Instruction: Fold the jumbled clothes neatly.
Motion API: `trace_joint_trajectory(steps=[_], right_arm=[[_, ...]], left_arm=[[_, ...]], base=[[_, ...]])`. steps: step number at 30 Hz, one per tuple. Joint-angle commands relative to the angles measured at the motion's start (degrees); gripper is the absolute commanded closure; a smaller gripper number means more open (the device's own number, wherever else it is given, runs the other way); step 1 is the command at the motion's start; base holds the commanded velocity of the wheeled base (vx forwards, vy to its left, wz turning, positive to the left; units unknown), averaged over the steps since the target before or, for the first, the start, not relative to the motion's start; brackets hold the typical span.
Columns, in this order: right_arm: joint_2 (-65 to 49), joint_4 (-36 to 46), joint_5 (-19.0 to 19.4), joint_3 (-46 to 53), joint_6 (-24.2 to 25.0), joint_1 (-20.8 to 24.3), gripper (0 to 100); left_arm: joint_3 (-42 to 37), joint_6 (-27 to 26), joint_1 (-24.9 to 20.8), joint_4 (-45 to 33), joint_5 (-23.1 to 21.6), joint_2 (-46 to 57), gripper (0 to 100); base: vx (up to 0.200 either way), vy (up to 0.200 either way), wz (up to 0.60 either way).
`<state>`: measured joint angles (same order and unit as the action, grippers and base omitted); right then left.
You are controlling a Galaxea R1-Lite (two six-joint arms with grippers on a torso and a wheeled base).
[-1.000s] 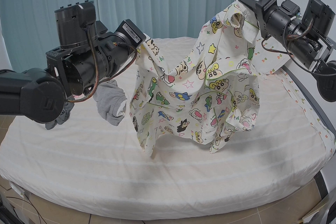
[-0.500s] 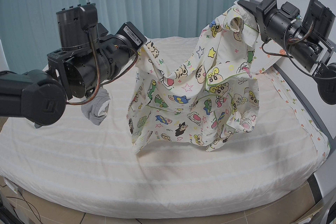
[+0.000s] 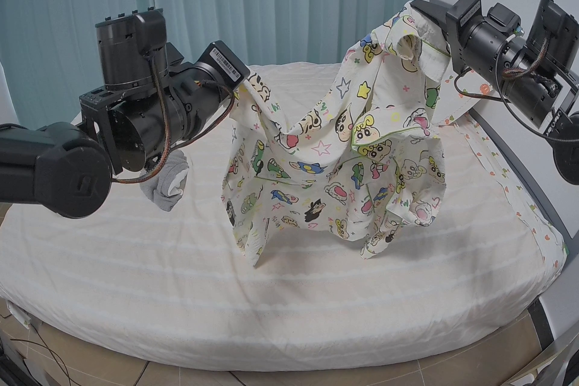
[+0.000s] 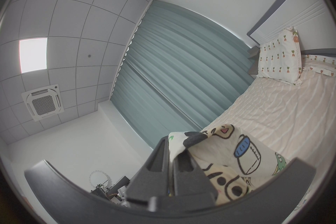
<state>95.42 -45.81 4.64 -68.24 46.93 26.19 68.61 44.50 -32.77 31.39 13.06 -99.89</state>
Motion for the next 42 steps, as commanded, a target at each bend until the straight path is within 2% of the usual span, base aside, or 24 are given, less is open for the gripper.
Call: trace_joint_trajectory(steps=[1,13,16,20,22,27,34,42], right_arm=[[-0.7,-0.2,-0.1,0.1,0.1,0.9,100],[-4.6,-0.1,0.2,1.6,0.0,2.0,100],[-6.3,-0.1,2.1,3.8,0.0,2.1,100],[-6.6,-0.1,2.4,4.7,0.0,2.1,100],[-6.3,0.0,2.5,6.2,0.0,1.8,100],[-4.8,-0.1,2.6,7.8,0.0,1.7,100],[-1.5,-0.2,2.4,9.7,0.0,0.5,100],[2.1,-0.2,2.6,9.5,0.0,-3.6,100]], left_arm=[[-0.5,0.1,-0.2,0.1,0.0,0.5,100],[-3.2,0.0,-0.4,0.2,0.0,5.2,100],[-4.4,0.0,-0.5,0.1,0.0,7.1,100],[-5.2,0.0,-0.5,0.0,0.0,7.7,100],[-8.2,0.0,-2.0,-0.4,0.0,8.7,100],[-9.6,0.1,-2.9,-3.4,-0.4,8.7,100],[-9.6,0.2,-1.0,-4.0,-0.5,6.0,100],[-8.2,0.1,2.1,-4.0,-0.5,1.1,100]], base=[[-0.2,0.0,0.0],[-0.2,0.0,0.0],[-0.2,0.0,0.0],[-0.2,0.0,0.0],[0.0,0.0,0.0],[0.0,0.0,0.0],[0.0,0.0,0.0],[0.0,0.0,0.0]])
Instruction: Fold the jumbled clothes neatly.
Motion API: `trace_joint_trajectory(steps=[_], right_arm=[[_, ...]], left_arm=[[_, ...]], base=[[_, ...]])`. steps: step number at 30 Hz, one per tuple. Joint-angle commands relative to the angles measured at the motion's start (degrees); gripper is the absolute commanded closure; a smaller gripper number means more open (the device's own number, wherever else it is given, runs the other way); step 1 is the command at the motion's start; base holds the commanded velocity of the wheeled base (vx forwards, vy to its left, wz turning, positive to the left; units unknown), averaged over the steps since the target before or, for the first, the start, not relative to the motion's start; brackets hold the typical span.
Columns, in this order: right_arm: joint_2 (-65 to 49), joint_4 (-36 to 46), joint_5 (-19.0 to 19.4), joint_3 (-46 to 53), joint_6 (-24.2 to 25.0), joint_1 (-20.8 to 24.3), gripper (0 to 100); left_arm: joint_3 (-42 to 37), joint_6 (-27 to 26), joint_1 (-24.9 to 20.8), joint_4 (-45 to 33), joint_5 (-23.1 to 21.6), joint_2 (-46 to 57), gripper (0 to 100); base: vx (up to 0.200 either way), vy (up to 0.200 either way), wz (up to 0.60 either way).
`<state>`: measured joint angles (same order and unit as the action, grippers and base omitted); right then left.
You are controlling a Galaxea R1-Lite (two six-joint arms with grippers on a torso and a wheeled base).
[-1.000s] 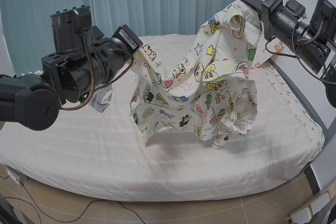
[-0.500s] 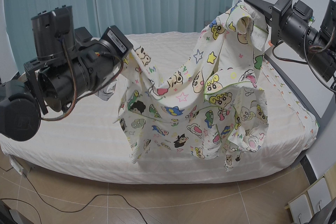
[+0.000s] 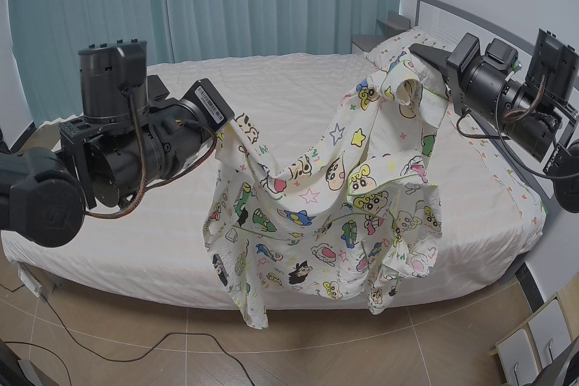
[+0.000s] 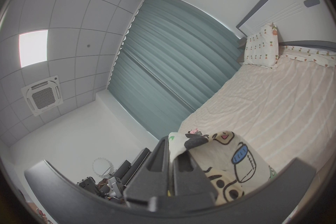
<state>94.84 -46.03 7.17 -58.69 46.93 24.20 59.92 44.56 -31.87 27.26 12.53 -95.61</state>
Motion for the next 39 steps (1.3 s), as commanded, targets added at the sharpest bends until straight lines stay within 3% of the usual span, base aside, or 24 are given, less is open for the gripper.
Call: trace_joint_trajectory(steps=[1,11,30,39], right_arm=[[2.6,0.0,0.0,0.0,0.0,-1.6,100],[6.9,-2.7,0.6,-0.5,-0.2,-3.8,100],[8.3,-3.0,2.1,-1.8,-1.1,-5.8,100],[12.6,-2.7,4.0,-2.7,-1.9,-9.1,100]], left_arm=[[0.5,0.0,1.2,0.2,0.0,-3.2,100],[3.9,-0.3,3.7,0.1,-0.5,-7.3,100],[6.9,-3.4,6.1,1.2,-0.9,-11.1,100],[11.0,-4.8,9.6,1.2,-4.6,-17.4,100]], base=[[0.0,0.0,0.0],[0.0,0.0,0.0],[0.2,0.0,0.0],[0.2,0.0,0.0]])
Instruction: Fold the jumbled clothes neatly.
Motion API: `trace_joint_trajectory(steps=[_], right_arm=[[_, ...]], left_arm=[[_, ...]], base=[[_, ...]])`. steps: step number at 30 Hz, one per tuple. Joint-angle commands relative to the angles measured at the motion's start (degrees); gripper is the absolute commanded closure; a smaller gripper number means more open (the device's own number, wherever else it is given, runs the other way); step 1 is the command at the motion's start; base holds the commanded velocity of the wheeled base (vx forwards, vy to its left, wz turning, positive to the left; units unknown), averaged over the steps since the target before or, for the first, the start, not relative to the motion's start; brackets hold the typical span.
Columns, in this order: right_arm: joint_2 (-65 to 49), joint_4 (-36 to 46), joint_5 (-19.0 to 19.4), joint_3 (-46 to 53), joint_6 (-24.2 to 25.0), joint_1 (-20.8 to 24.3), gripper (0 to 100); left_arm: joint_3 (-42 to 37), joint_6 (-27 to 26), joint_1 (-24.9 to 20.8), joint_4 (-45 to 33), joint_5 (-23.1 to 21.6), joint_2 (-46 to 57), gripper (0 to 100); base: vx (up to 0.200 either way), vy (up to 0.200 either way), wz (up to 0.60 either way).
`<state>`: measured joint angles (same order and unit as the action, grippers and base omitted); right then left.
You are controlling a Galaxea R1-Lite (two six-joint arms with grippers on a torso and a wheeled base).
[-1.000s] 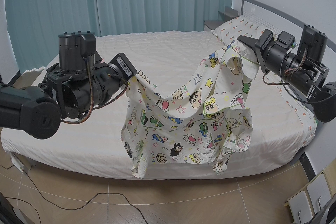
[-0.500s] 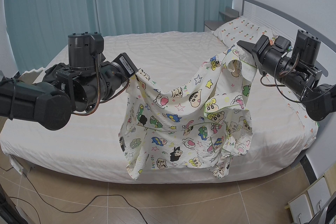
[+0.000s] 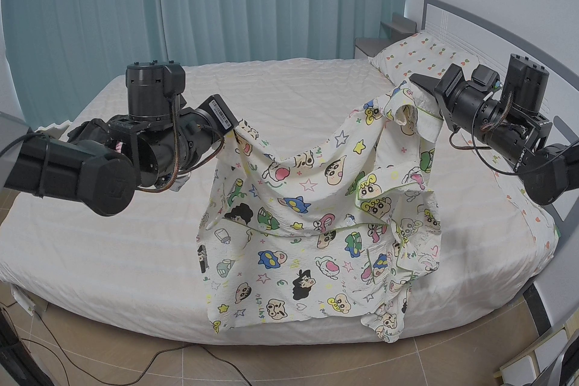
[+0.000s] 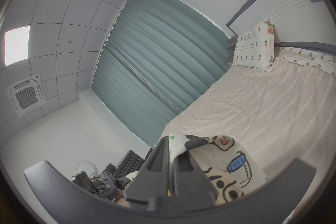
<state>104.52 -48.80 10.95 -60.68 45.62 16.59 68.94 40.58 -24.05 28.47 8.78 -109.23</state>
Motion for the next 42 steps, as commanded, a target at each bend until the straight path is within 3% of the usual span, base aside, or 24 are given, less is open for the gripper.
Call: trace_joint_trajectory(steps=[1,8,13,14,20,29,42], right_arm=[[3.7,0.0,0.2,-0.8,-1.0,-1.9,100],[7.6,0.4,4.4,-0.8,-3.2,-5.1,100],[10.7,0.5,5.0,-1.0,-4.7,-6.4,100],[14.0,0.3,5.0,-1.7,-6.9,-7.5,100],[20.7,0.3,5.4,-6.1,-7.6,-9.1,100],[27.3,-0.2,5.0,-12.0,-7.5,-11.1,100],[30.4,-0.2,4.9,-13.9,-7.6,-10.7,100]], left_arm=[[2.5,-1.7,2.4,0.0,-1.3,-4.7,100],[7.7,-3.7,4.5,0.1,-2.4,-10.4,100],[11.0,-3.8,5.0,0.0,-3.9,-14.1,100],[14.0,-4.0,5.2,-0.6,-4.6,-17.2,100],[20.6,-8.2,6.6,-2.8,-4.0,-24.7,100],[27.2,-8.2,8.1,-3.0,-3.6,-32.4,100],[30.2,-8.2,8.3,-4.6,-0.2,-35.9,100]], base=[[0.2,0.0,0.0],[0.2,0.0,0.0],[0.2,0.0,0.0],[0.2,0.0,0.0],[0.0,0.0,0.0],[0.0,0.0,0.0],[0.0,0.0,0.0]])
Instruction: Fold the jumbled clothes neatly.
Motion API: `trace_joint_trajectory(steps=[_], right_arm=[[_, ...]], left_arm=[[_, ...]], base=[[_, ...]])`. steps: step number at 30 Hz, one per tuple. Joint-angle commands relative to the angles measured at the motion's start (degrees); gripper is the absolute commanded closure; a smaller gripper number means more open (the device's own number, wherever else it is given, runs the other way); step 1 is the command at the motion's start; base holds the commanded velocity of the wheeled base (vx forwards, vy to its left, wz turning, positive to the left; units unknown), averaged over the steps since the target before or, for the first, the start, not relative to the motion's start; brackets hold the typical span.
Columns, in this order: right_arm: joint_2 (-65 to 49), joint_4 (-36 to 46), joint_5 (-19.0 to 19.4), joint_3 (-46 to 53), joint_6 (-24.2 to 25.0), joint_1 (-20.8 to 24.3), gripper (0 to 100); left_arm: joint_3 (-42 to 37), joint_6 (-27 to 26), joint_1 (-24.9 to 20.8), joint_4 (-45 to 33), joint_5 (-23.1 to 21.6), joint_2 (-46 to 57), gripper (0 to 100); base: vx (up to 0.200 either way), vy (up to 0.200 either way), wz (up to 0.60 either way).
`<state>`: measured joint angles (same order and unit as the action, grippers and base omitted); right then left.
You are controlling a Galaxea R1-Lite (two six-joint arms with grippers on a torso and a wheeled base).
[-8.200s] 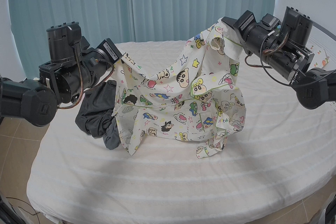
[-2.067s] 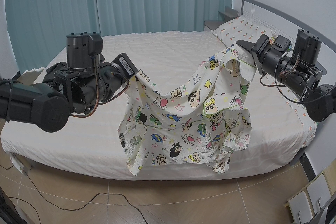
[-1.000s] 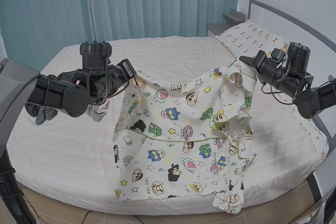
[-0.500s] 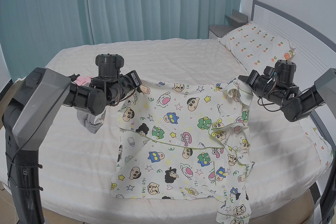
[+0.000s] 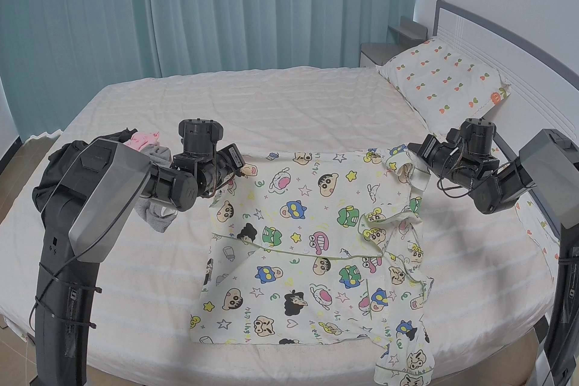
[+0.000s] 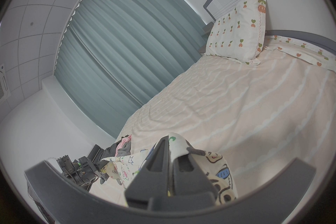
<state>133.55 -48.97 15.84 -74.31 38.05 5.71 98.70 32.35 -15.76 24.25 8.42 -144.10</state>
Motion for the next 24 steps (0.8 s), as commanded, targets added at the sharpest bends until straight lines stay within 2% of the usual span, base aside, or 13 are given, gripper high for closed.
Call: trace_joint_trajectory(steps=[1,8,17,24], right_arm=[[1.5,0.0,0.0,-0.4,0.0,0.3,100],[3.7,0.0,-0.7,-2.4,0.0,0.4,100],[4.0,0.3,-0.8,-2.7,-0.4,0.4,100],[6.5,0.4,-0.7,-3.2,-1.9,0.4,100]], left_arm=[[0.6,0.1,0.0,-0.6,0.2,-1.1,100],[3.5,-0.1,-0.1,-5.9,0.5,-2.1,100],[4.5,-1.5,-0.6,-6.6,0.8,-4.0,100],[4.8,-4.1,-0.8,-6.4,3.4,-7.3,100]], base=[[0.0,0.0,0.0],[0.0,0.0,0.0],[0.2,0.0,0.0],[0.0,0.0,0.0]])
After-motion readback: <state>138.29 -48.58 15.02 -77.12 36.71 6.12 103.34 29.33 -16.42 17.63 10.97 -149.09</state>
